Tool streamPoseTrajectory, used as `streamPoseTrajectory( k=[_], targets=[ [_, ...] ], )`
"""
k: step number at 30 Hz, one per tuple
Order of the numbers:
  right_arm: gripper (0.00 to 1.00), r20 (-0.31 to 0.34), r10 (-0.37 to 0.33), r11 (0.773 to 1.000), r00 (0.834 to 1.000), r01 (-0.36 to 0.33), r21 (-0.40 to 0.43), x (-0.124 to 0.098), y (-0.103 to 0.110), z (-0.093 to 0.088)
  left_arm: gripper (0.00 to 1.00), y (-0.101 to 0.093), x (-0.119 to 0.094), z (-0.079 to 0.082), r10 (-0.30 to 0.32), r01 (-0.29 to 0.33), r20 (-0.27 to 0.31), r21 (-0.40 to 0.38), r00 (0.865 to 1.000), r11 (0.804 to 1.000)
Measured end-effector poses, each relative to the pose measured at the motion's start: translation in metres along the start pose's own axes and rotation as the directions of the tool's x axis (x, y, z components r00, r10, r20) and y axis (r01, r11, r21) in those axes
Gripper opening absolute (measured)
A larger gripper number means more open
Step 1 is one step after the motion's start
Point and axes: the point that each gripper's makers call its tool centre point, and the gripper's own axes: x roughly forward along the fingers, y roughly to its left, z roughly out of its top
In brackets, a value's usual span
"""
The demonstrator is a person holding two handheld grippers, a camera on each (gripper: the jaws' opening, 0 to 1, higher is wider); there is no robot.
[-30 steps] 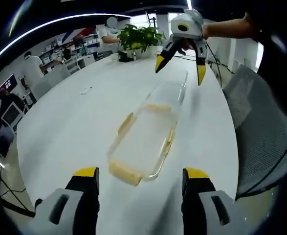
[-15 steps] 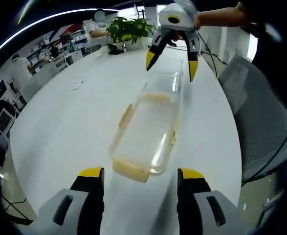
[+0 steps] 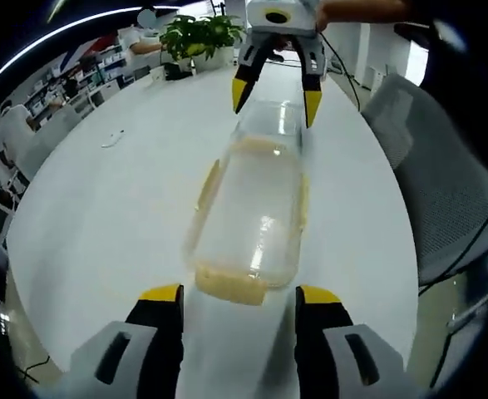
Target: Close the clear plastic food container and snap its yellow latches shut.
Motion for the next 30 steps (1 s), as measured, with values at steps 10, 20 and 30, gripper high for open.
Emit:
streamPoseTrajectory(
  k=[10,20,30],
  targets=[
    [0.51,-0.086,0.016,0.996,0.996,-0.023,-0.085,0.016,0.001,-0.006,0.41,0.008,0.006,-0.003,-0.021,0.023,-0.035,0.044,0.999,0.999],
    [0.47,-0.207,0.012,0.989,0.978,-0.042,-0.142,0.028,-0.003,-0.017,0.38,0.016,0.015,-0.006,-0.046,0.052,-0.064,0.084,0.997,0.995],
    [0.44,-0.267,0.012,0.990,0.964,-0.048,-0.130,0.040,-0.006,-0.024,0.35,0.012,0.022,-0.008,-0.096,0.105,-0.087,0.104,0.992,0.989]
  ],
)
